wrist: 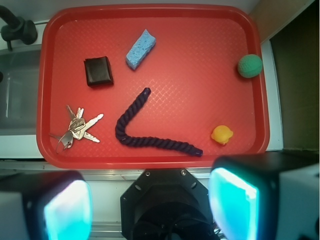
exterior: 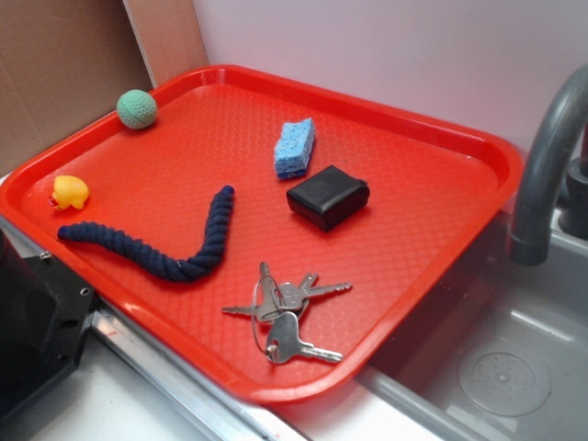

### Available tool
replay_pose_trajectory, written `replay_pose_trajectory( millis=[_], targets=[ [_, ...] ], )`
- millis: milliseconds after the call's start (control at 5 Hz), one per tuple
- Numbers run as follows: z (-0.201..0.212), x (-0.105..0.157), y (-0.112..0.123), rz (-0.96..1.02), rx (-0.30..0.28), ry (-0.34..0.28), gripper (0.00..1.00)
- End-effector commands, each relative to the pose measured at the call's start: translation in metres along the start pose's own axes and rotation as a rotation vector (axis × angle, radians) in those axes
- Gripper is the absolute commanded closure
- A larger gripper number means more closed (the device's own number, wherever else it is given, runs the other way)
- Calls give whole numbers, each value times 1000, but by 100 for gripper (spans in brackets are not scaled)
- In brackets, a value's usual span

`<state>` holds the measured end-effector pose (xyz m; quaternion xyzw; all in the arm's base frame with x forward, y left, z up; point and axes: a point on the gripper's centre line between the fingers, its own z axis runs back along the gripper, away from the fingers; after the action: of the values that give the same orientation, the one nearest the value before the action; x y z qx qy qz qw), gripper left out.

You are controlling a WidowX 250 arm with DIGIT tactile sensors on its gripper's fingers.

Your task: Grab the silver keys.

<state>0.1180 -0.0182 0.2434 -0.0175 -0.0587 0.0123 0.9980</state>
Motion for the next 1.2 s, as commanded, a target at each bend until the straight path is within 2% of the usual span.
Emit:
replay_pose_trajectory(
  millis=[0,200,400,600,1000],
  targets=[
    [0,0,0,0,0,0,0],
    [-33,12,-30,161,-108,-37,0],
    [-64,6,-67,395,-197,-43,0],
    [-94,5,-97,564,-206,19,0],
    [-158,11,-115,605,-104,168,0]
  ],
)
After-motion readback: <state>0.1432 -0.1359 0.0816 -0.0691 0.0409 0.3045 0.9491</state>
